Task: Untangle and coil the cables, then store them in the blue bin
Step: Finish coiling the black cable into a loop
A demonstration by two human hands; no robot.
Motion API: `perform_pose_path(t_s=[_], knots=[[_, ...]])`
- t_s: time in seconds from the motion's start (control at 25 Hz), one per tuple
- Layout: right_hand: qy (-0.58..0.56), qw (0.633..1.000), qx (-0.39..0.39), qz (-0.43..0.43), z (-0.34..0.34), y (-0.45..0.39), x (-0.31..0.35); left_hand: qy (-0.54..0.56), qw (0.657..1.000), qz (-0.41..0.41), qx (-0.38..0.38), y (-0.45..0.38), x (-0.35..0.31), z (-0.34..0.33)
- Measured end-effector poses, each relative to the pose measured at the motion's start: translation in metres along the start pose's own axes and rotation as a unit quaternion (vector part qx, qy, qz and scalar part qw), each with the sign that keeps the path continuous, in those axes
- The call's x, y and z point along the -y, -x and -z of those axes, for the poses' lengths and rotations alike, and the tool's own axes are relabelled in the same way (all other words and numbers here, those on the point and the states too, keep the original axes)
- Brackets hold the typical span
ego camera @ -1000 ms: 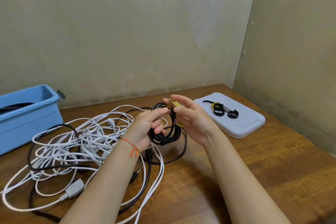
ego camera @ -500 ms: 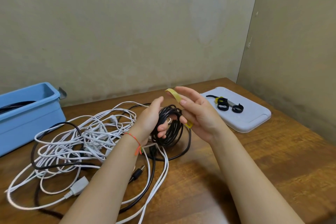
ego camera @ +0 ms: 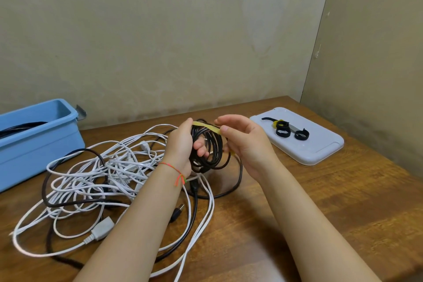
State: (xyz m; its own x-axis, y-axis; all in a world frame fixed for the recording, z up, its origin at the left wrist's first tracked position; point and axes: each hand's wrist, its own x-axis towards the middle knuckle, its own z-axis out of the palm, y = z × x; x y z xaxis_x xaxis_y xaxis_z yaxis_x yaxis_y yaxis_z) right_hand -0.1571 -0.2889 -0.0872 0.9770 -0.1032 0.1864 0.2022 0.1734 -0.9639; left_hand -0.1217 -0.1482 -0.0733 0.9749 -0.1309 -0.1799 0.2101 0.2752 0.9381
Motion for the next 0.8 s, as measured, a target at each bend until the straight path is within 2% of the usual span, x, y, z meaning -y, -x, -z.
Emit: perform_pose_path(t_s=[0.16,0.28,0.44,0.56,0.64,0.8], knots=[[0.081,0.995,-0.045,0.025,-0.007,0.001,-0.003,0.085,0.996,0.034,-0.024,-0.005,0.002,0.002],[0.157,0.987,-0.040,0.015,-0.011,0.001,-0.004,0.144,0.988,0.048,0.008,-0.004,-0.001,0.004],[0.236,0.970,-0.047,0.036,-0.013,0.001,-0.005,0.126,0.988,0.044,0.077,-0.002,-0.002,0.004],[0.322,0.943,-0.036,0.072,-0.013,0.003,-0.005,0.103,0.988,0.048,0.104,-0.003,0.000,0.004],[0.392,0.912,-0.037,0.117,-0.017,0.003,-0.009,0.087,0.989,0.050,0.109,-0.003,0.002,0.002],[0.539,0.785,-0.150,0.266,-0.018,-0.002,-0.012,0.016,0.990,0.038,0.136,0.001,0.002,-0.001]])
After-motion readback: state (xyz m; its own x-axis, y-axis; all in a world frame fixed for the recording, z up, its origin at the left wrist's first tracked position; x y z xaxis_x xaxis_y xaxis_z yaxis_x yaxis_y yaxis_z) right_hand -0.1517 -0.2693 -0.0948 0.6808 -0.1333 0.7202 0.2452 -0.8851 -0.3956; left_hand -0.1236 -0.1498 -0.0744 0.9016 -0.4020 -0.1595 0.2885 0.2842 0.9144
